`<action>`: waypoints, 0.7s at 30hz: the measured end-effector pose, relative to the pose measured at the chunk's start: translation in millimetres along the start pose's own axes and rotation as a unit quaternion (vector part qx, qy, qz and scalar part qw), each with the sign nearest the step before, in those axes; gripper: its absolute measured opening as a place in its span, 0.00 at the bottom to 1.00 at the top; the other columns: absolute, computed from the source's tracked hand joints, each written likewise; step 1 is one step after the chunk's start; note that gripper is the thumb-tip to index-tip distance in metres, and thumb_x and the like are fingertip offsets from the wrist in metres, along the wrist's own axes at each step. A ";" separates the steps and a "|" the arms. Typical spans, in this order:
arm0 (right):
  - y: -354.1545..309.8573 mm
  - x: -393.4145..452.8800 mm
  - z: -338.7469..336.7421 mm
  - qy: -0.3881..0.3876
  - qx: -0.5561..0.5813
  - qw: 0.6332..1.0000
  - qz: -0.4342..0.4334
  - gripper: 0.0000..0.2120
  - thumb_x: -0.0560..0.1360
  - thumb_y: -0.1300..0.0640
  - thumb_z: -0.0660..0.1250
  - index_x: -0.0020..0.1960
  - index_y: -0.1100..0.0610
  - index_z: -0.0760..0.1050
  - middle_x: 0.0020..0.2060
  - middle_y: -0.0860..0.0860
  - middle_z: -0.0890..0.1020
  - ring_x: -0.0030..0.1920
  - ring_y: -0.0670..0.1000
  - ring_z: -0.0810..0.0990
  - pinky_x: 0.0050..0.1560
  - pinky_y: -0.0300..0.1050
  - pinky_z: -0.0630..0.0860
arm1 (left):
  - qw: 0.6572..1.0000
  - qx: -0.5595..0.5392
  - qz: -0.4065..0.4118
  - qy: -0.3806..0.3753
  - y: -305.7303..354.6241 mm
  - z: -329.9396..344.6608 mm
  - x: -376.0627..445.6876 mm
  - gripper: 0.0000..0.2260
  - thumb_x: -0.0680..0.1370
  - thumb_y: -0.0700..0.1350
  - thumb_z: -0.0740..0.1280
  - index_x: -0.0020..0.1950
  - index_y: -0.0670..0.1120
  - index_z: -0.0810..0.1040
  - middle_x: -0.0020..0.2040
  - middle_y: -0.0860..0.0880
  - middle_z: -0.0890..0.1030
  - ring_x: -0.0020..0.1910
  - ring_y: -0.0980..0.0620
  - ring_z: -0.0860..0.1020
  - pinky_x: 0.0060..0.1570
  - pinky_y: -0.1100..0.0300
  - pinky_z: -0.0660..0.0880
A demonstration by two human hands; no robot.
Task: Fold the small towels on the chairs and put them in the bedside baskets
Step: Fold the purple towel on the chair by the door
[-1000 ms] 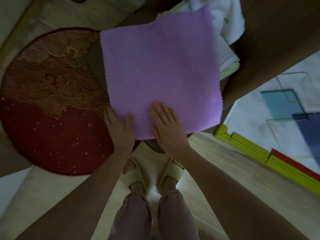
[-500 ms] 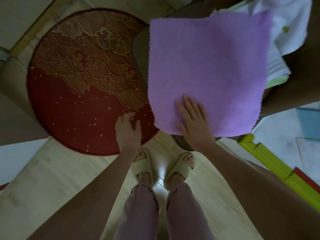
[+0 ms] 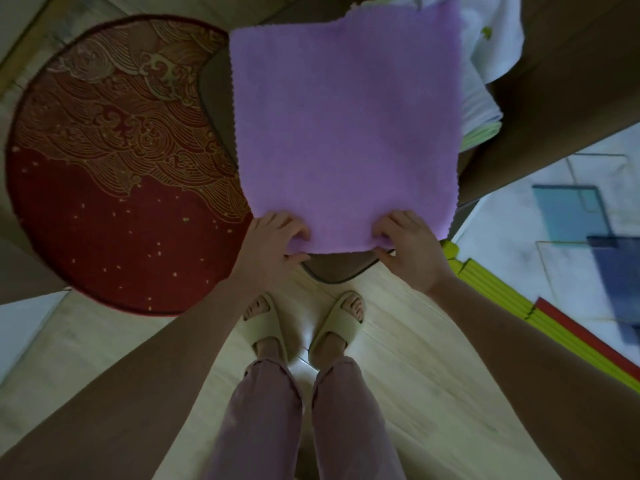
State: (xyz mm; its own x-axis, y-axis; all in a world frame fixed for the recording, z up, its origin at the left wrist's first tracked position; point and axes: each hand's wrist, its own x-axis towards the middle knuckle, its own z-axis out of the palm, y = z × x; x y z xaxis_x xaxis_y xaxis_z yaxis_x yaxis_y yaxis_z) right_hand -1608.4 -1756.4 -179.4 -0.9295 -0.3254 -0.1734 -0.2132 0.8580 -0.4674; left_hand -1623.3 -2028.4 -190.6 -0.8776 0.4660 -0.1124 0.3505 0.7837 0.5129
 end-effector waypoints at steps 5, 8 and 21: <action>3.4 -5.8 -7.0 0.021 -0.021 0.999 0.034 0.11 0.66 0.67 0.69 0.46 0.59 0.75 0.44 0.55 0.77 0.49 0.55 0.72 0.33 0.46 0.73 | 1.000 -0.008 -0.013 0.009 2.0 -6.5 -0.7 0.05 0.75 0.46 0.66 0.47 0.47 0.79 0.46 0.51 0.78 0.46 0.51 0.71 0.41 0.55 0.72; -0.8 -1.6 -24.0 0.032 0.020 0.996 0.075 0.08 0.70 0.68 0.66 0.48 0.61 0.75 0.44 0.56 0.77 0.47 0.59 0.77 0.36 0.49 0.74 | 0.997 -0.055 -0.045 0.009 9.7 -20.2 2.5 0.06 0.77 0.46 0.66 0.50 0.46 0.80 0.48 0.51 0.80 0.47 0.54 0.75 0.44 0.58 0.74; -16.2 90.1 -130.4 0.113 0.027 0.981 0.154 0.07 0.80 0.59 0.58 0.48 0.60 0.73 0.42 0.57 0.79 0.45 0.58 0.77 0.45 0.54 0.73 | 0.976 -0.155 -0.155 -0.007 23.0 -128.0 83.4 0.05 0.76 0.43 0.71 0.49 0.43 0.81 0.42 0.51 0.79 0.40 0.55 0.76 0.40 0.64 0.68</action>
State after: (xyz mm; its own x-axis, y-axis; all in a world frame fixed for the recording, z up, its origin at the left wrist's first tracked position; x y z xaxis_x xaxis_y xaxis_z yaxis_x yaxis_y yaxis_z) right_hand -1727.9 -1747.8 -74.5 -0.9916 0.0481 -0.1203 0.0995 0.8777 -0.4688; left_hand -1730.3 -2024.1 -79.2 -0.9205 0.2330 -0.3136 -0.0493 0.7269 0.6849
